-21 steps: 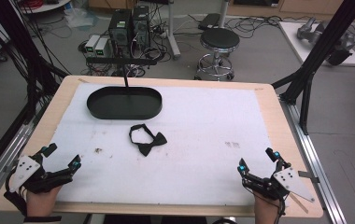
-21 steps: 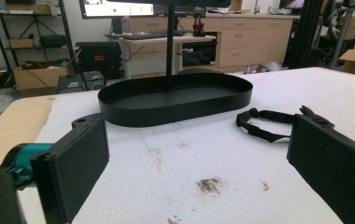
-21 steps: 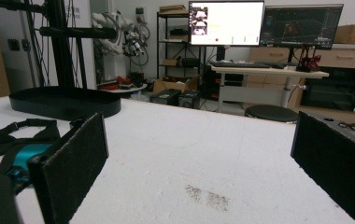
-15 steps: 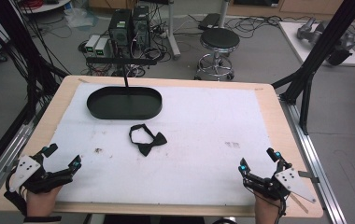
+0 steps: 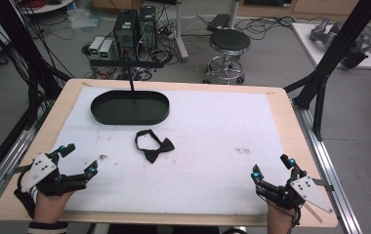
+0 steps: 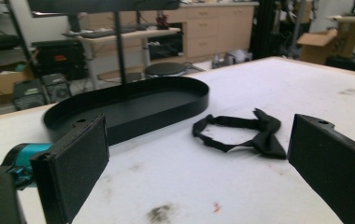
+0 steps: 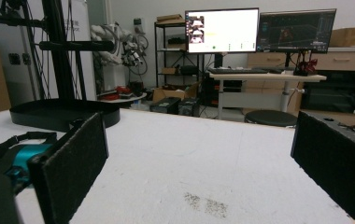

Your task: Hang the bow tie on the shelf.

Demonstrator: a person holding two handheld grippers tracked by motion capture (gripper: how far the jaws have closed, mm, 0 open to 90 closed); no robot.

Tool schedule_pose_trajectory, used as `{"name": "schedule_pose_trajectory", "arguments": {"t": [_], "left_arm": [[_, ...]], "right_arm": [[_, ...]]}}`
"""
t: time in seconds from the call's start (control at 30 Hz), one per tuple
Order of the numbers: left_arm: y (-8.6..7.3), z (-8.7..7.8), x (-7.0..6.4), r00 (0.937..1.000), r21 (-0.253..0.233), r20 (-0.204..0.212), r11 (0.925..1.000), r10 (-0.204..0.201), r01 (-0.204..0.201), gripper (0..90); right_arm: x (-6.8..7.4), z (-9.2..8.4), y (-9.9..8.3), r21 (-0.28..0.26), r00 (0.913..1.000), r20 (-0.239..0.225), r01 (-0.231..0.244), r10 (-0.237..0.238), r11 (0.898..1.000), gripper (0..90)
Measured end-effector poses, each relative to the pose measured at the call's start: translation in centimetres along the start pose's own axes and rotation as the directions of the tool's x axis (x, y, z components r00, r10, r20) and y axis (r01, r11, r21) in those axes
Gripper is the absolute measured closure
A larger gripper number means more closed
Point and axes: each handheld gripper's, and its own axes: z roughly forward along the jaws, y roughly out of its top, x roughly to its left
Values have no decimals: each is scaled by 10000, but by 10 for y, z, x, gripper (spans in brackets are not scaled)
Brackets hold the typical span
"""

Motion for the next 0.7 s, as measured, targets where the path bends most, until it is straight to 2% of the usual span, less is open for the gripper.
{"name": "schedule_pose_trajectory", "arguments": {"t": [0.1, 0.17, 0.4, 0.63, 0.7], "left_arm": [[6, 14, -6, 9997, 35, 260, 10000, 6, -7, 62], [9, 25, -11, 9987, 241, 505, 9997, 67, -79, 62], [22, 65, -29, 9909, 824, 1284, 9952, 413, -522, 63], [28, 97, -46, 9824, 1589, 1751, 9828, 657, -941, 94], [27, 107, -49, 9806, 1773, 1869, 9798, 582, -919, 96]], "right_arm": [[0, 0, -1, 44, 10000, -25, 9, -9, 10000, 30], [1, 0, 0, 49, 10000, -17, 36, -35, 10000, 30], [0, -1, 0, 12, 10000, 21, 8, -8, 10000, 30], [0, -1, 0, -72, 10000, 63, -57, 57, 10000, 30], [0, 0, 0, -84, 9999, 78, -109, 109, 9999, 30]]}}
